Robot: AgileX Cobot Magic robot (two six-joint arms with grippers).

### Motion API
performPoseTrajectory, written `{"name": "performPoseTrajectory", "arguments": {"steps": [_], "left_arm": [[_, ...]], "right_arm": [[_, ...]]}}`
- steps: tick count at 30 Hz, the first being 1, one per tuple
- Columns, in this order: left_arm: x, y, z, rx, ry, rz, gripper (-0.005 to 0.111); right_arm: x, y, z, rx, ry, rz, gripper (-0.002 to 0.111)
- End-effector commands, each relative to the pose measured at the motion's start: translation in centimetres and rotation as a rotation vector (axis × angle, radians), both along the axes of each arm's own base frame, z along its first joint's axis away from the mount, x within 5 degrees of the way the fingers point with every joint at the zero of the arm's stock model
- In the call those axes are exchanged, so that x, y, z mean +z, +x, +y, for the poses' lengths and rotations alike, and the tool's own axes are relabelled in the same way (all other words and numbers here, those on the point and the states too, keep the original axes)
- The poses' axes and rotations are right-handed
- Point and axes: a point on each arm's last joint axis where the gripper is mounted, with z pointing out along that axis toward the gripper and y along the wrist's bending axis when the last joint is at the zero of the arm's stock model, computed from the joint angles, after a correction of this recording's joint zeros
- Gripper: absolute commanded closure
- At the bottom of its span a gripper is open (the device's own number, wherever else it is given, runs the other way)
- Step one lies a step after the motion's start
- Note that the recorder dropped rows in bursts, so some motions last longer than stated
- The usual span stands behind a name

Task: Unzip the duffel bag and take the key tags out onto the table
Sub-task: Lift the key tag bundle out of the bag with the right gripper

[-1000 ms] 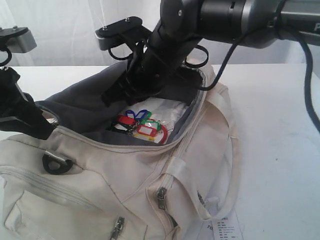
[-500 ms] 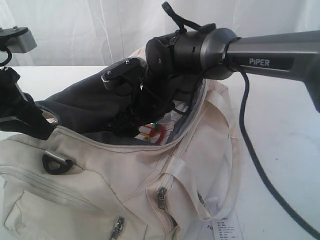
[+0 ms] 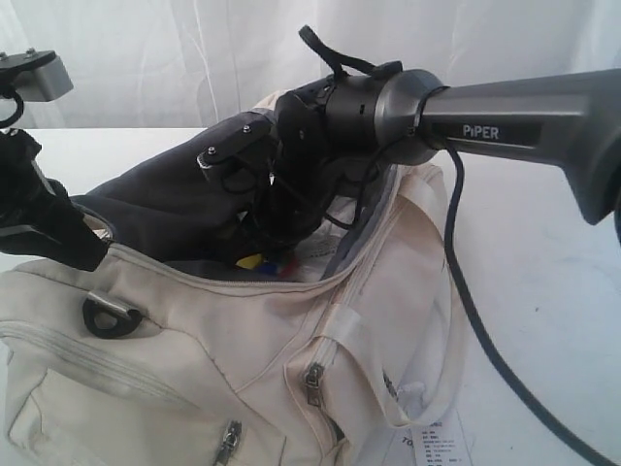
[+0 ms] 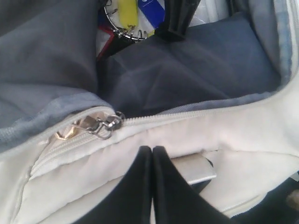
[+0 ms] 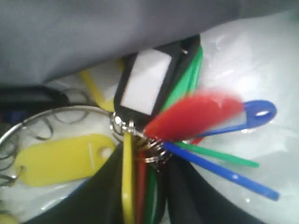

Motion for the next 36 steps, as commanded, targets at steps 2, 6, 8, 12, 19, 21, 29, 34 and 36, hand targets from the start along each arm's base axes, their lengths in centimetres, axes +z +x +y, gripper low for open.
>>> {"name": "performPoseTrajectory", "arguments": {"steps": [2,6,8,12,19,21,29,34,36], "left_arm": [[0.1,-0.5,0.0,-0.012,-0.012,0.014,0.107],[0.1,-0.5,0.0,-0.013,-0.012,0.017,0.107],[0.1,-0.5,0.0,-0.013,-0.012,0.017,0.107],[0.1,-0.5,0.0,-0.013,-0.012,0.017,0.107],[0.1,-0.5,0.0,-0.015,-0.011,0.015,0.107],[0.1,-0.5,0.0,-0.015,-0.011,0.015,0.107],[0.1,-0.5,0.0,-0.02,-0.01,0.012,0.107],[0.1,-0.5,0.0,-0.02,-0.01,0.012,0.107],[0.1,-0.5,0.0,-0.02,-0.01,0.014,0.107]], "right_arm": [[2.5,0.3,-1.4,-0.035,-0.049,-0.103,0.108],[5.2,0.1,-1.9,-0.045,-0.007,-0.163,0.108],[6.1,-0.1,-2.1,-0.046,0.01,-0.179,0.108],[7.3,-0.4,-2.4,-0.048,0.03,-0.197,0.108],[8.6,-0.8,-2.8,-0.051,0.043,-0.209,0.108],[9.2,-1.0,-3.0,-0.054,0.055,-0.215,0.108],[14.2,-3.5,-5.6,-0.076,0.123,-0.254,0.108],[18.3,-6.8,-9.7,-0.083,0.133,-0.339,0.108],[19.4,-8.0,-11.8,-0.127,0.117,-0.38,0.108]]}}
